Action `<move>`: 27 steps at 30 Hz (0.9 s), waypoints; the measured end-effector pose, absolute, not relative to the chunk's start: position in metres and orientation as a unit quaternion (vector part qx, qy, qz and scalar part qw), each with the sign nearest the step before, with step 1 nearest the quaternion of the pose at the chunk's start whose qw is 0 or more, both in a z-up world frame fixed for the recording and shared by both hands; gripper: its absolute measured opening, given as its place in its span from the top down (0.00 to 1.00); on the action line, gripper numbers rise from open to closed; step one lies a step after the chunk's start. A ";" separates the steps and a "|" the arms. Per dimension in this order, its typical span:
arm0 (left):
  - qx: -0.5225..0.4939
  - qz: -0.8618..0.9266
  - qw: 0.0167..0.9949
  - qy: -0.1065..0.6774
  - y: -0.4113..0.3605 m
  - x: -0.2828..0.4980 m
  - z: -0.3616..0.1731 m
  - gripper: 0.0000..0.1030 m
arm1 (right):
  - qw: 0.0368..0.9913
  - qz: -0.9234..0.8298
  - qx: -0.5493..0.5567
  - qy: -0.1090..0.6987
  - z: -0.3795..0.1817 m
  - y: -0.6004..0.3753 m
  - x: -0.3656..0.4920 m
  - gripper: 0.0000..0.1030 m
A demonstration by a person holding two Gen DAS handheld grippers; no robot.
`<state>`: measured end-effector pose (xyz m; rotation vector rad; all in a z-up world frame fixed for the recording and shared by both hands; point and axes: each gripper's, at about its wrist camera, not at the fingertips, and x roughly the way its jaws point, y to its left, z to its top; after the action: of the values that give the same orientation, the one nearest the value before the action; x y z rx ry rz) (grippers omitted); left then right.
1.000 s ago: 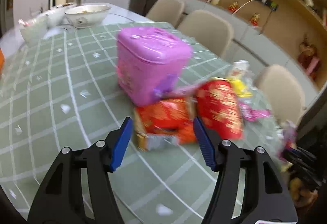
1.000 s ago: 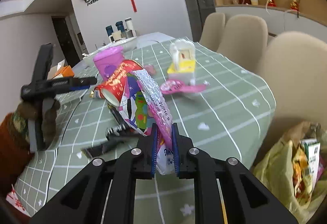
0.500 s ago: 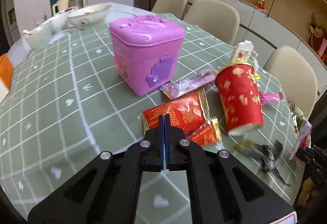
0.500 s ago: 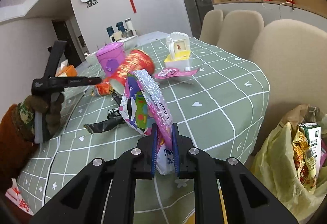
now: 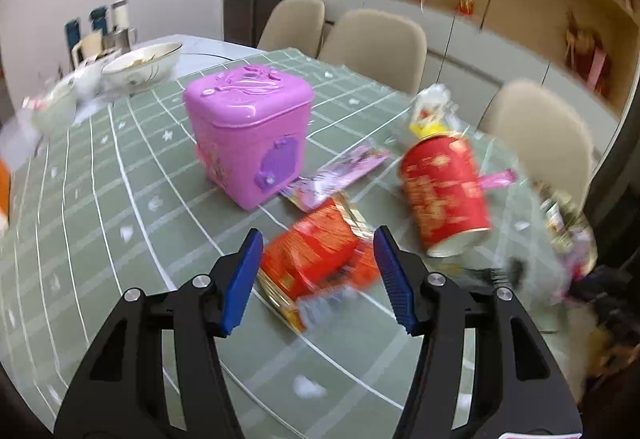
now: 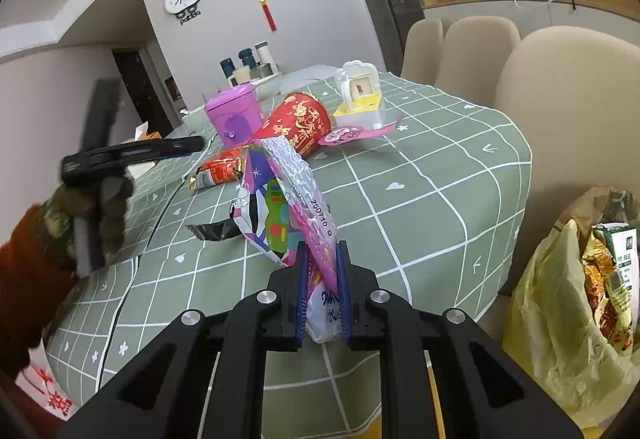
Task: Collect trash
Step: 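Grasp the red snack bag with the left gripper while the right gripper grasps the pink-white snack bag, then carry the red bag and pink-white bag over the trash bag and release both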
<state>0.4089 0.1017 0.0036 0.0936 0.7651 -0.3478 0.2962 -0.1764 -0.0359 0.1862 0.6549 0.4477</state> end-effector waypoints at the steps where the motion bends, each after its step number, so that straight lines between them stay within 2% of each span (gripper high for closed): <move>1: 0.054 -0.169 0.904 0.389 0.102 0.420 -0.003 0.46 | 0.918 0.215 0.088 0.320 -0.036 -0.177 0.296 0.86; 4: 0.049 -0.167 0.878 0.446 0.102 0.440 -0.021 0.46 | 0.918 0.210 0.083 0.326 -0.037 -0.178 0.296 0.86; 7: 0.056 -0.167 0.878 0.445 0.098 0.433 -0.022 0.47 | 0.917 0.208 0.081 0.329 -0.039 -0.178 0.297 0.86; 12: 0.072 -0.147 0.887 0.432 0.087 0.406 -0.016 0.65 | 0.920 0.209 0.076 0.322 -0.037 -0.173 0.297 0.86; 23: 0.051 -0.119 0.934 0.334 0.074 0.331 0.056 0.66 | 0.937 0.212 0.054 0.274 0.004 -0.188 0.288 0.86; 27: 0.045 -0.123 0.943 0.304 0.041 0.310 0.077 0.66 | 0.946 0.199 0.039 0.252 0.020 -0.210 0.277 0.86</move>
<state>0.3096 0.0412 0.0768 0.0923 0.6202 -0.2516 0.2772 -0.2099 0.0195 0.0786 0.5135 0.4046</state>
